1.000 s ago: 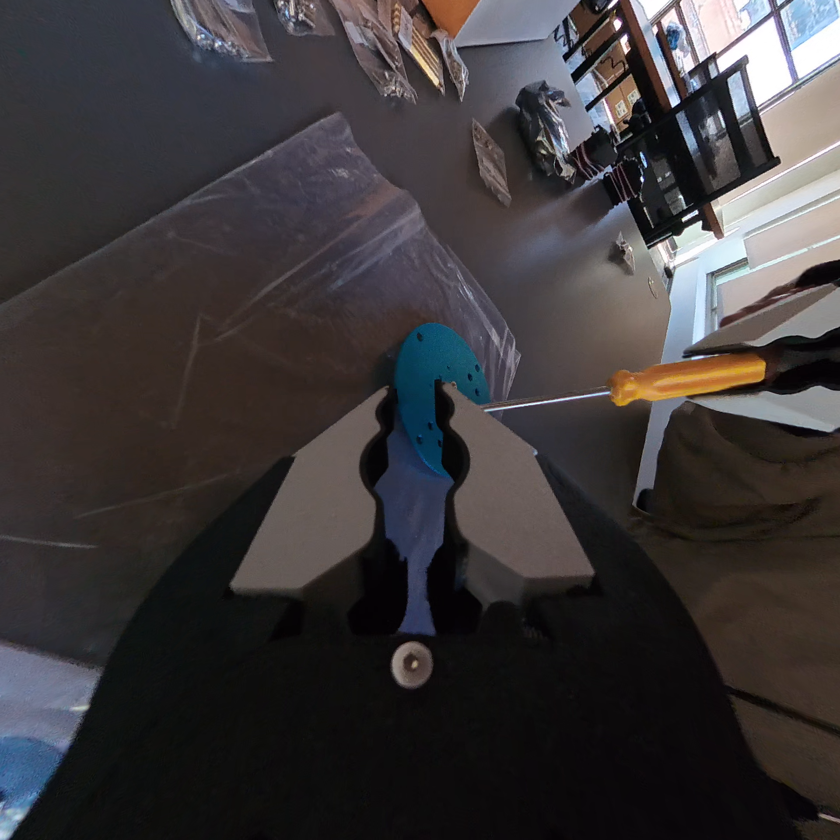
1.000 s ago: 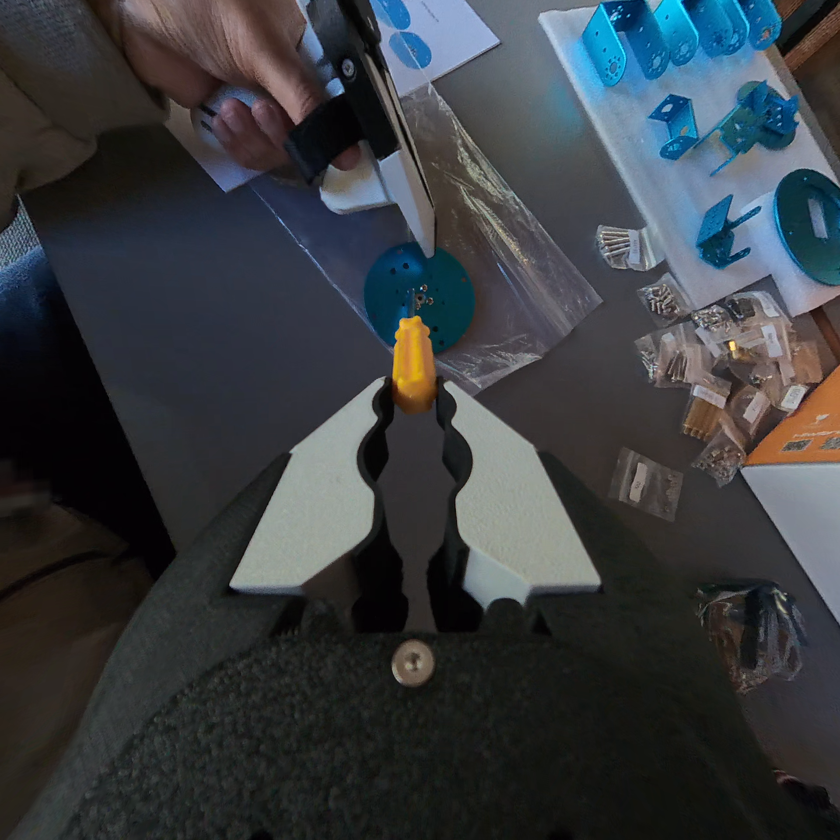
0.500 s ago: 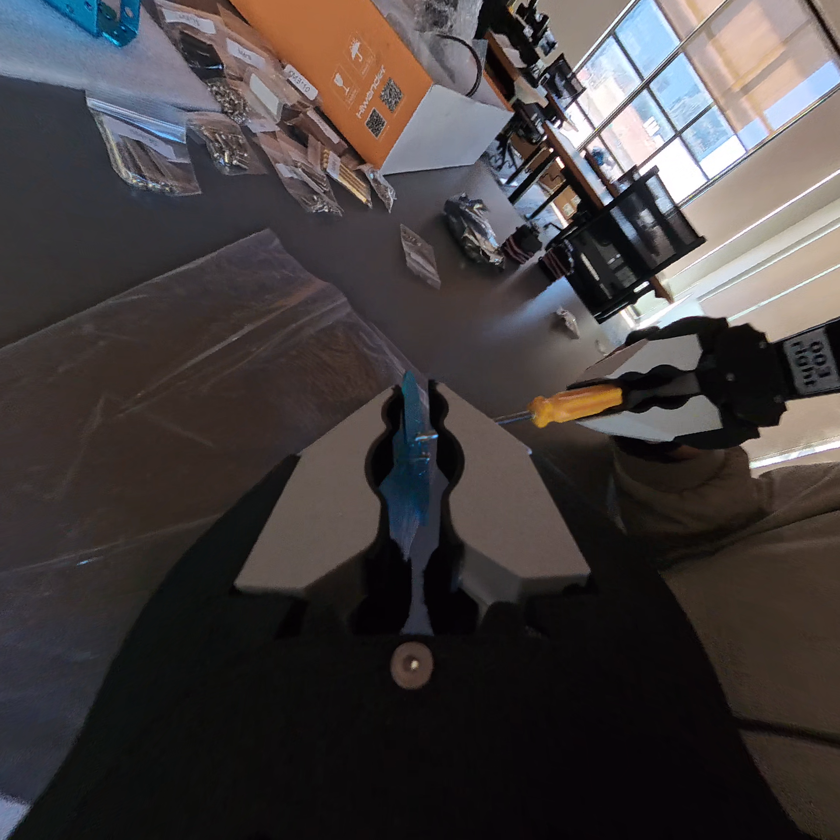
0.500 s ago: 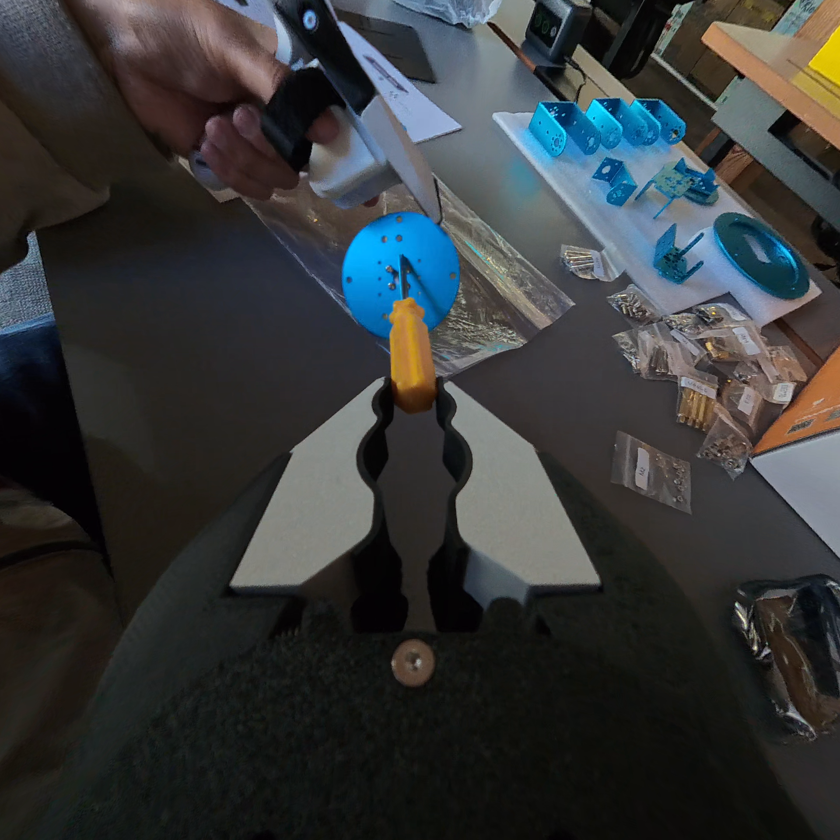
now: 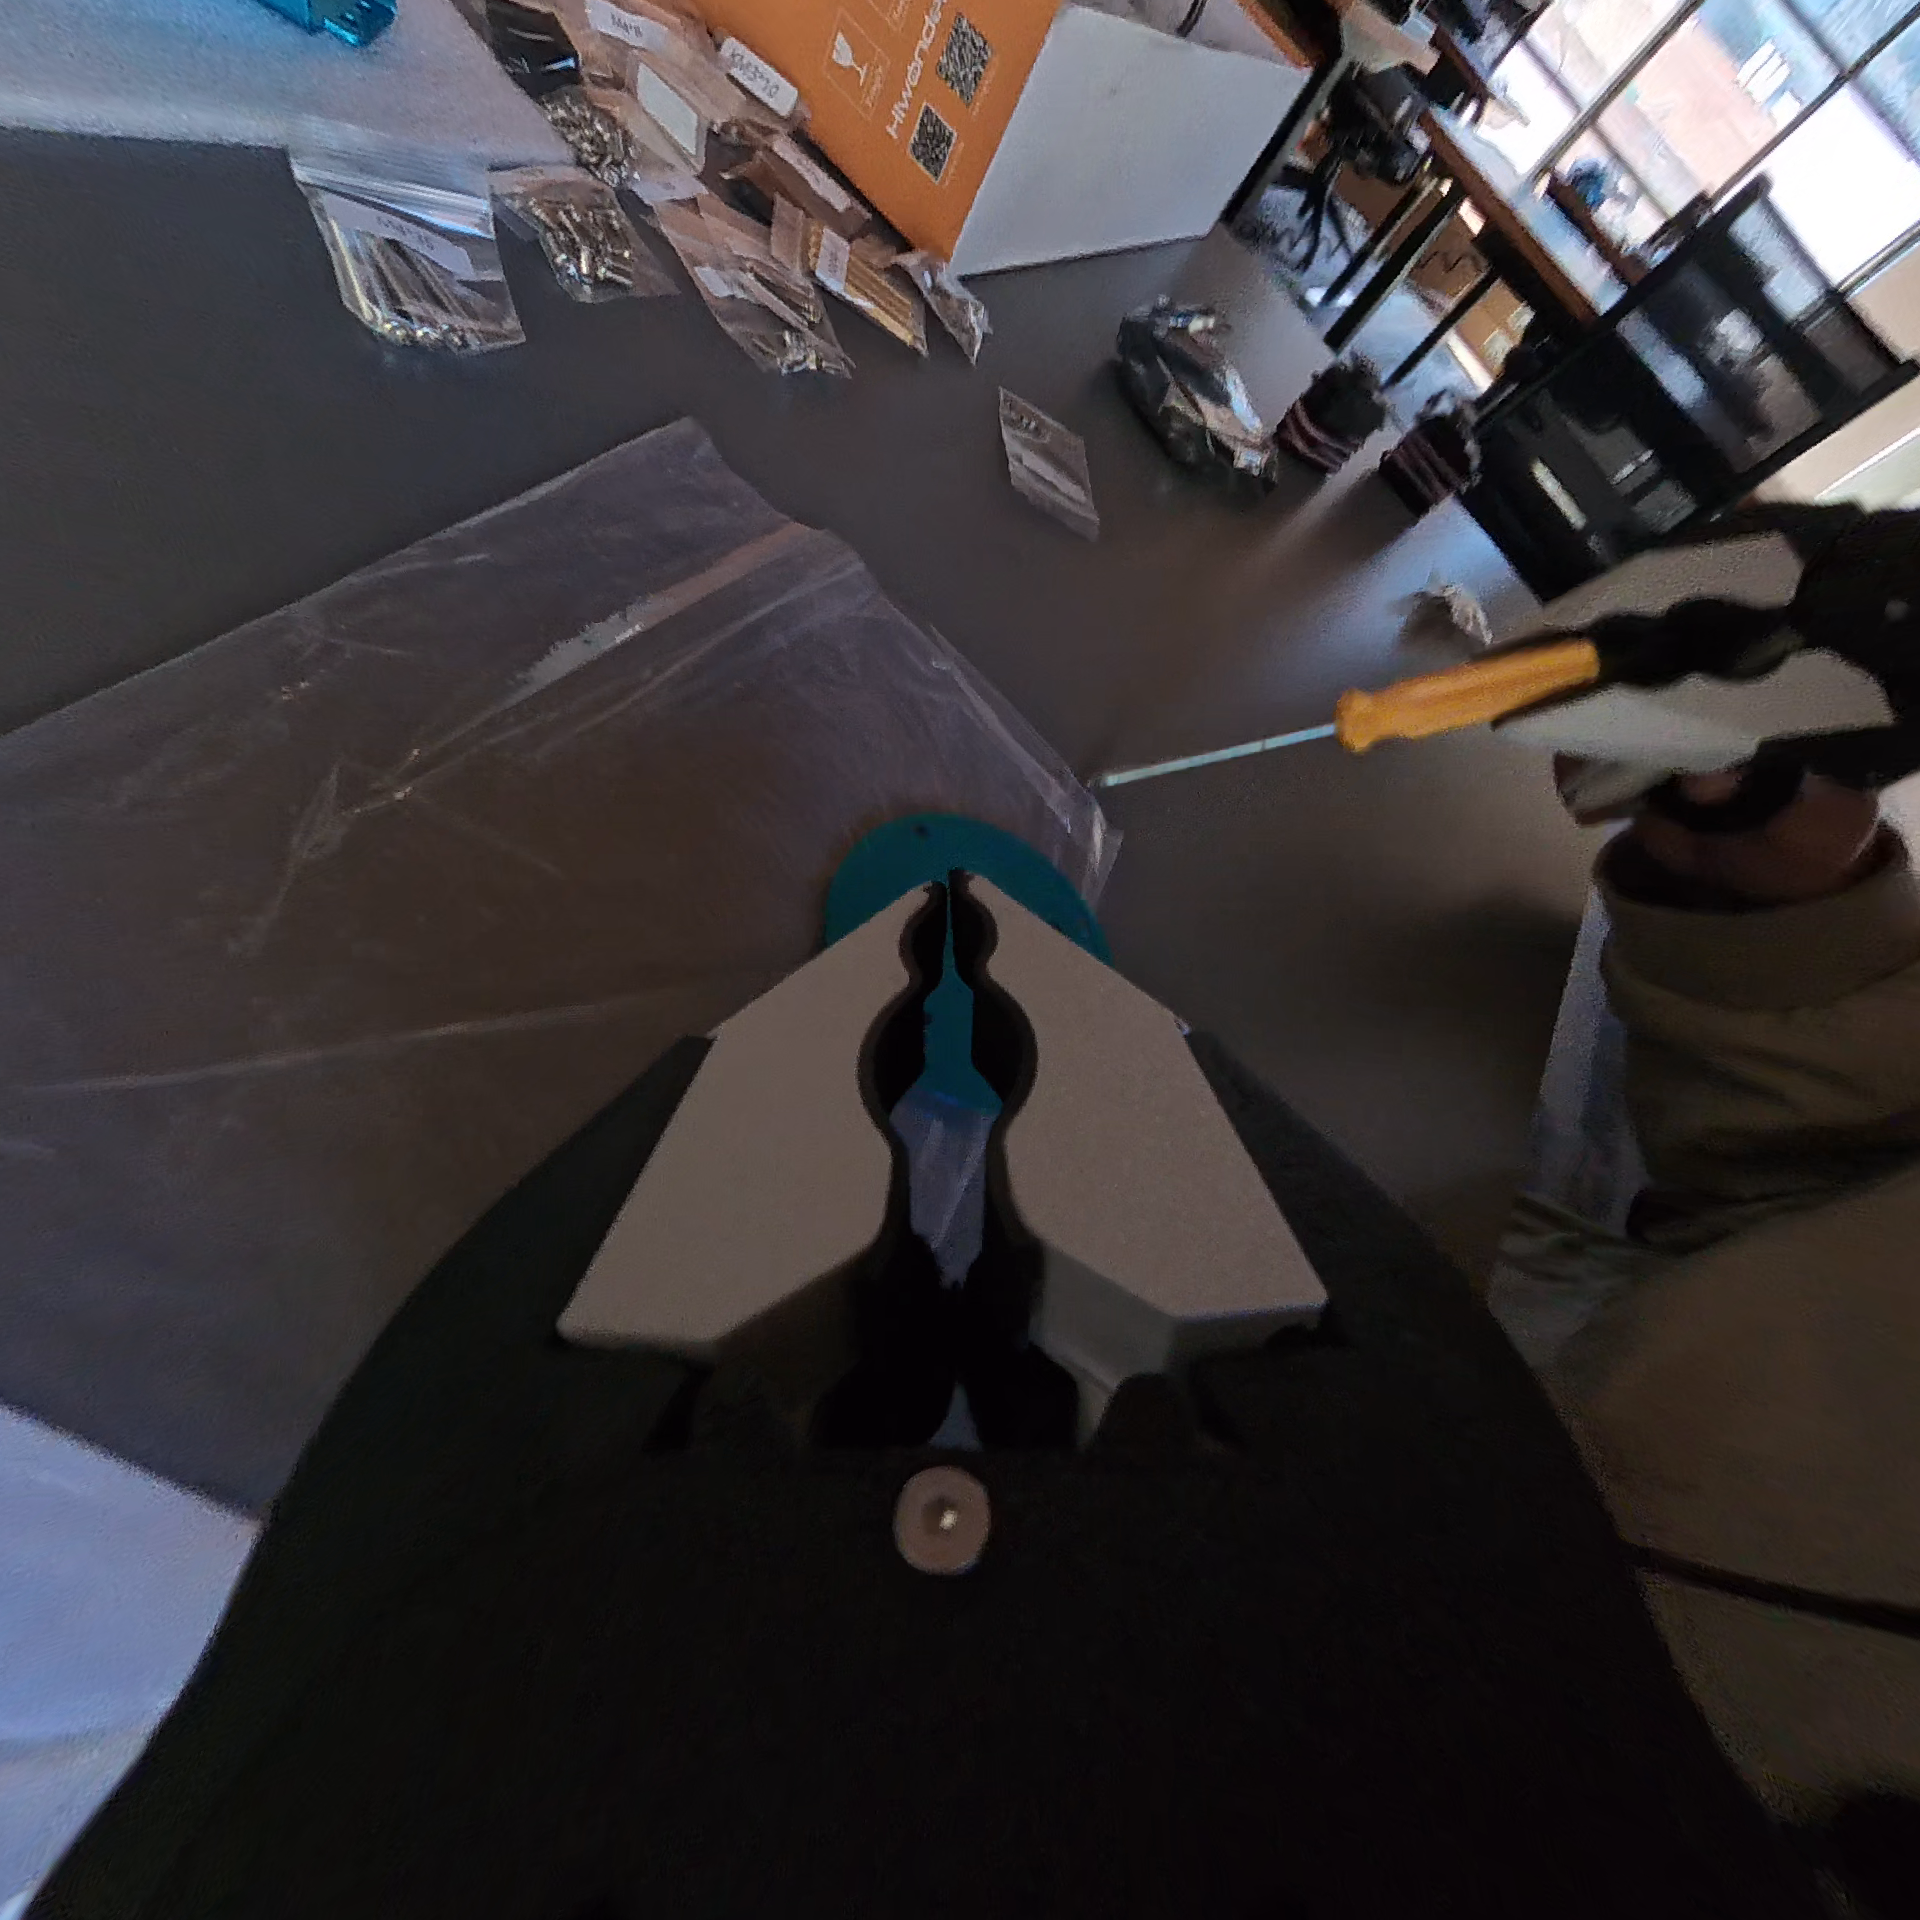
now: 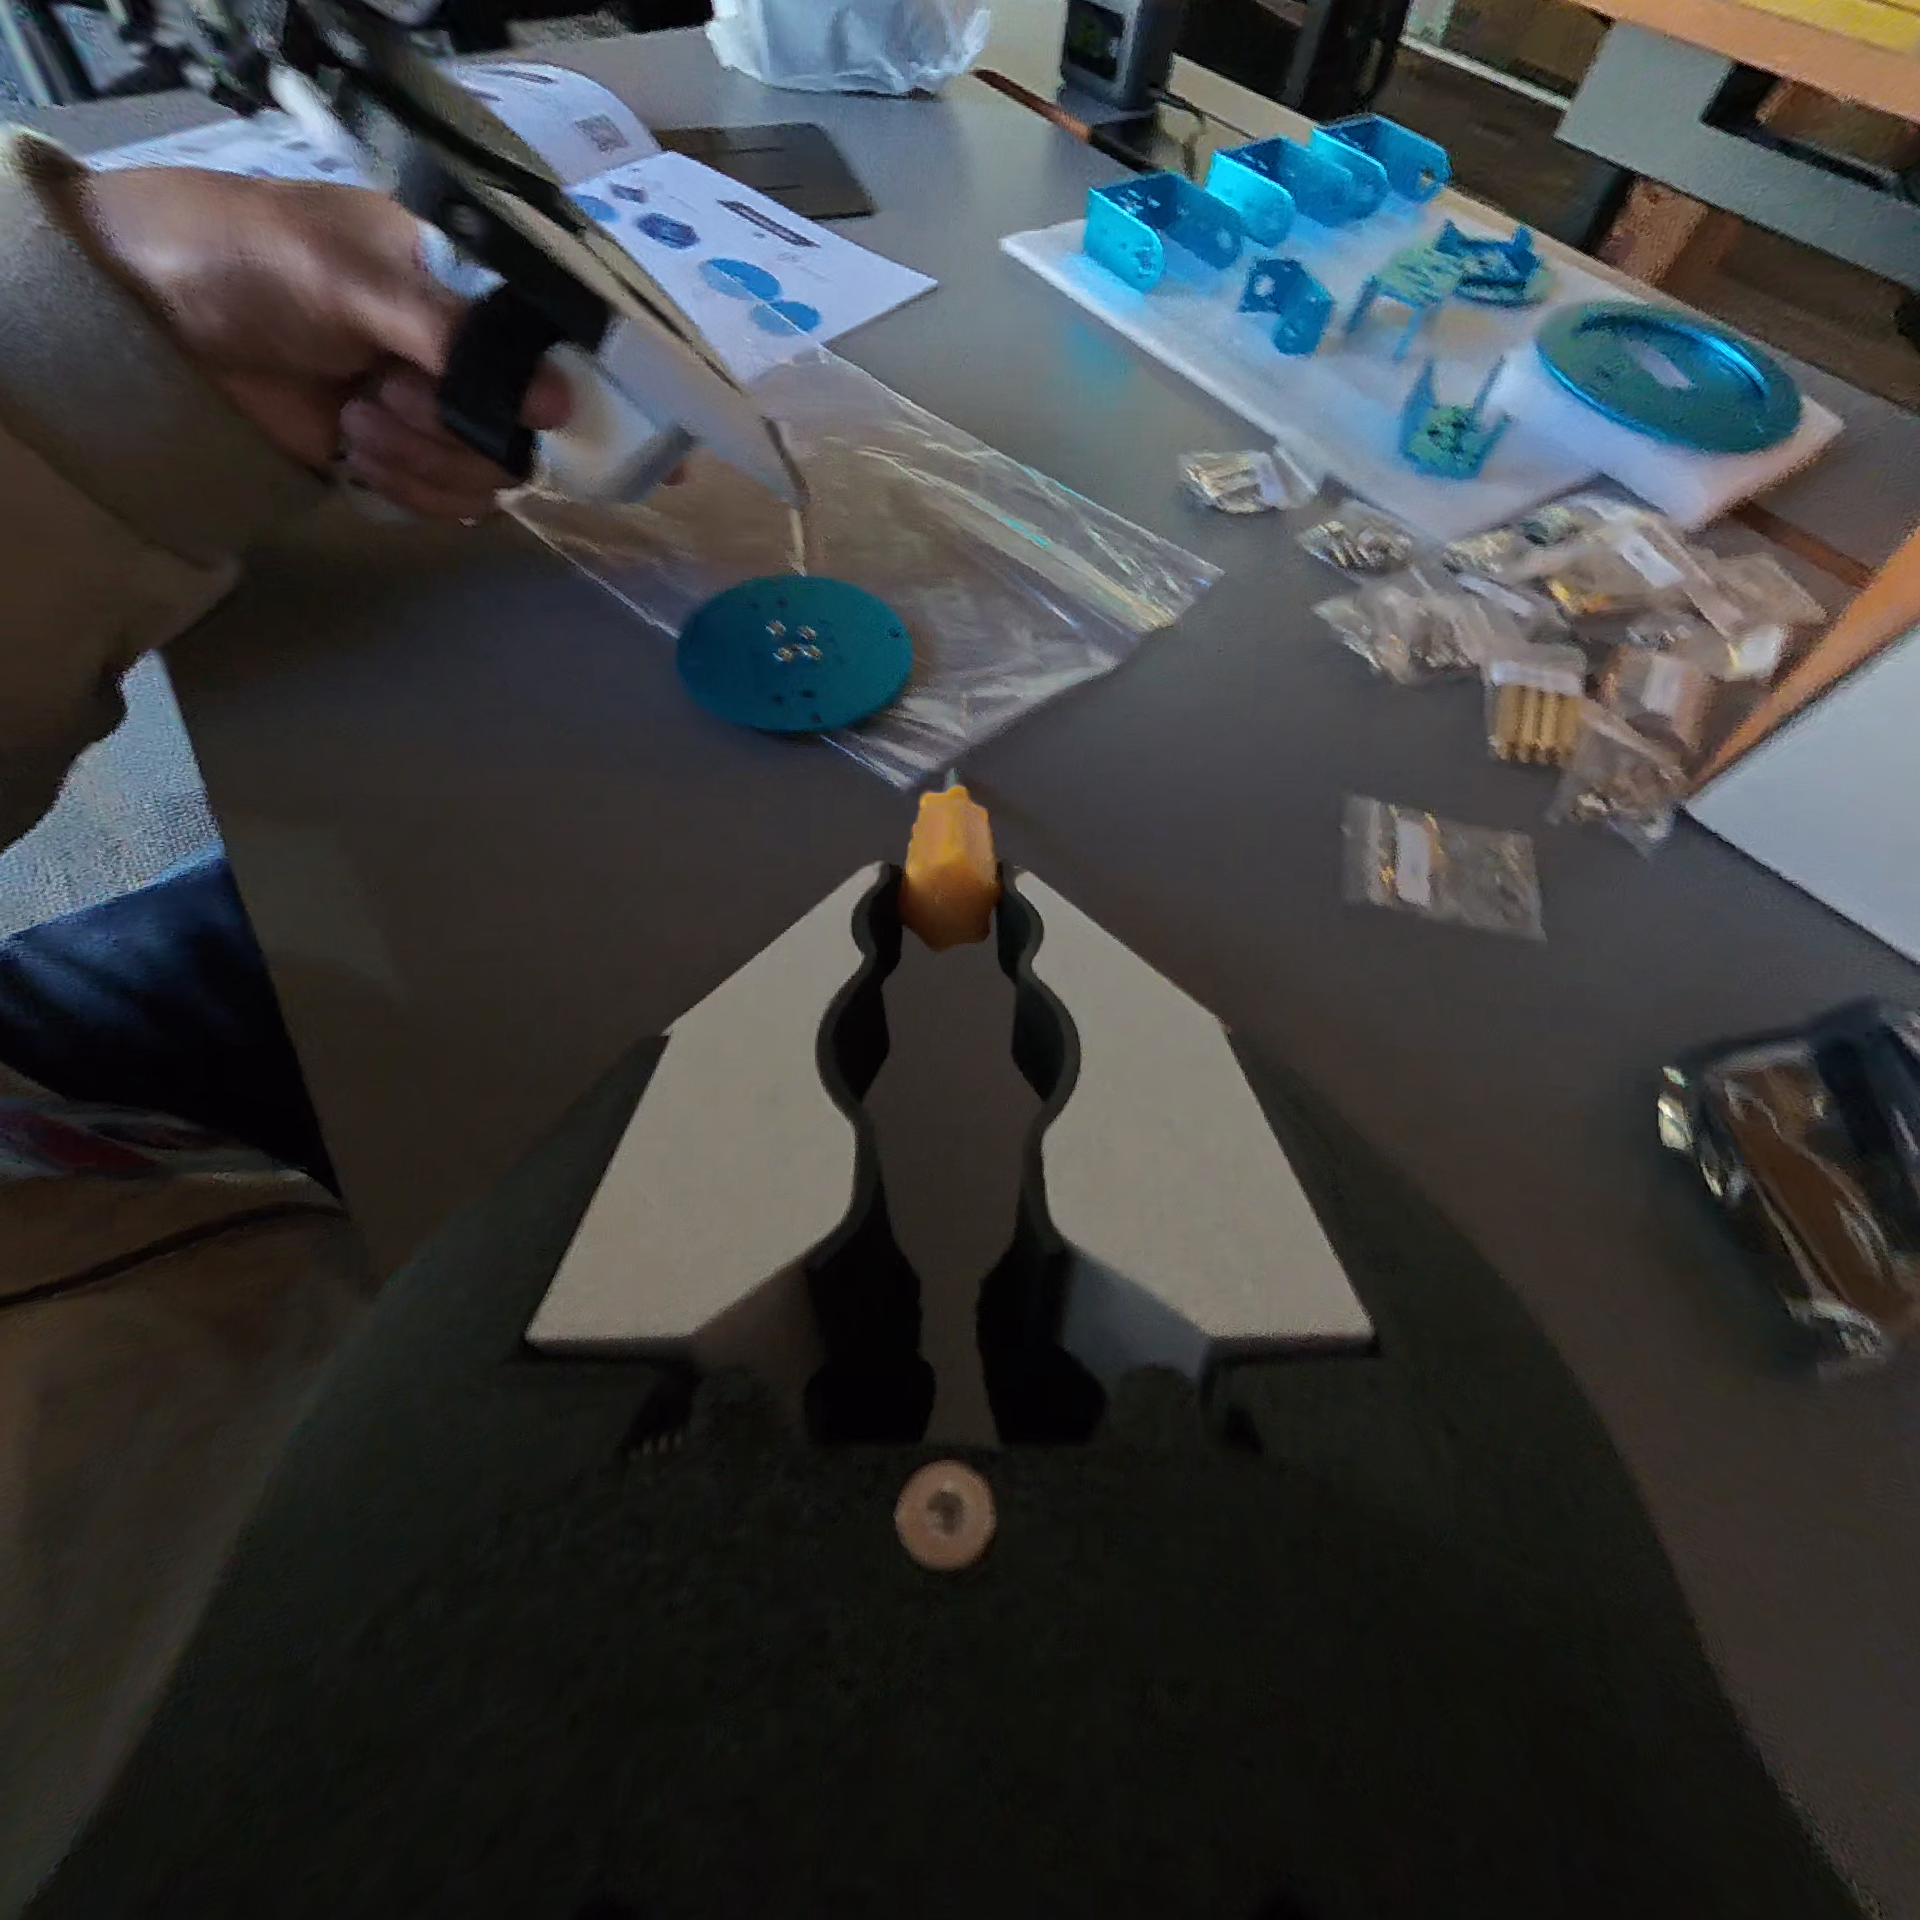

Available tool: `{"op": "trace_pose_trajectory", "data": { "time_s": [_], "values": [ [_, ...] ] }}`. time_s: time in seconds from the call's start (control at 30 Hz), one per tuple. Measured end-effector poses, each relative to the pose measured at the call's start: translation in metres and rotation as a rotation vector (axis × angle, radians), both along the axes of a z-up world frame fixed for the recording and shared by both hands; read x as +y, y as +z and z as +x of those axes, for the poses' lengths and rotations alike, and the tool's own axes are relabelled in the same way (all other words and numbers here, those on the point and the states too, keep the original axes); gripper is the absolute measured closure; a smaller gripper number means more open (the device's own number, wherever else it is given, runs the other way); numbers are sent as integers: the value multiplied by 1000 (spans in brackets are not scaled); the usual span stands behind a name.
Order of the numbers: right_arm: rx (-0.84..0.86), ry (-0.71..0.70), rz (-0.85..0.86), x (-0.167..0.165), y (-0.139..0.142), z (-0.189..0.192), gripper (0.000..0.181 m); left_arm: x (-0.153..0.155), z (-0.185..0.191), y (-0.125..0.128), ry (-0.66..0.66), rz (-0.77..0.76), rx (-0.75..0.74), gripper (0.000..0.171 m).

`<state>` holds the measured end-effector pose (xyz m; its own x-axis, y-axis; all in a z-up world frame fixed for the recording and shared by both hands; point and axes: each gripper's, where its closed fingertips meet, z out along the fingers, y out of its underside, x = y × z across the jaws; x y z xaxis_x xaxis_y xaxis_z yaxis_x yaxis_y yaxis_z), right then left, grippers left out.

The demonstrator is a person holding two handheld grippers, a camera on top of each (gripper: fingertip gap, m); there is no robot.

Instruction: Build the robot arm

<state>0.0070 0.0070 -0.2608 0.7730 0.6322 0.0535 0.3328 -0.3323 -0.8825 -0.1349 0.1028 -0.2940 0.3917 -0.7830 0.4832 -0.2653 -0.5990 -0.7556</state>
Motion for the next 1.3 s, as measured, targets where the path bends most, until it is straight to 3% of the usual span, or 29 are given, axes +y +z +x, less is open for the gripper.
{"op": "trace_pose_trajectory", "data": {
  "time_s": [0.13,0.23,0.37,0.5,0.6,0.63,0.7,0.8,0.93,1.07,1.17,1.23,1.3],
  "values": [
    [-38,-32,-92,-7,-30,20,164,-14,-13,-18,21,64,136,137],
    [-103,-62,-262,-15,-64,26,165,-19,-16,-25,66,57,167,134],
    [-98,-52,-305,-17,-74,20,163,-39,-21,-2,118,69,47,134],
    [-81,6,-232,-12,-56,9,118,-66,-41,19,162,119,-76,134],
    [77,148,-83,9,-6,-54,124,-82,-57,22,189,158,-114,134],
    [64,216,-87,16,-4,-81,122,-86,-62,22,196,165,-121,134],
    [-122,323,-172,33,-32,-120,106,-90,-70,21,203,167,-143,134],
    [-281,398,-304,52,-75,-142,73,-89,-79,26,218,155,-190,134],
    [-314,342,-255,85,-77,-137,79,-71,-85,26,229,85,-219,134],
    [-346,339,-228,89,-76,-133,78,-48,-75,20,222,-33,-227,134],
    [-303,377,-303,82,-80,-131,85,-35,-62,12,218,-98,-206,134],
    [-286,399,-276,81,-79,-133,98,-30,-53,8,208,-118,-180,134],
    [-284,402,-271,80,-78,-133,98,-27,-44,2,200,-127,-134,134]
  ]
}}
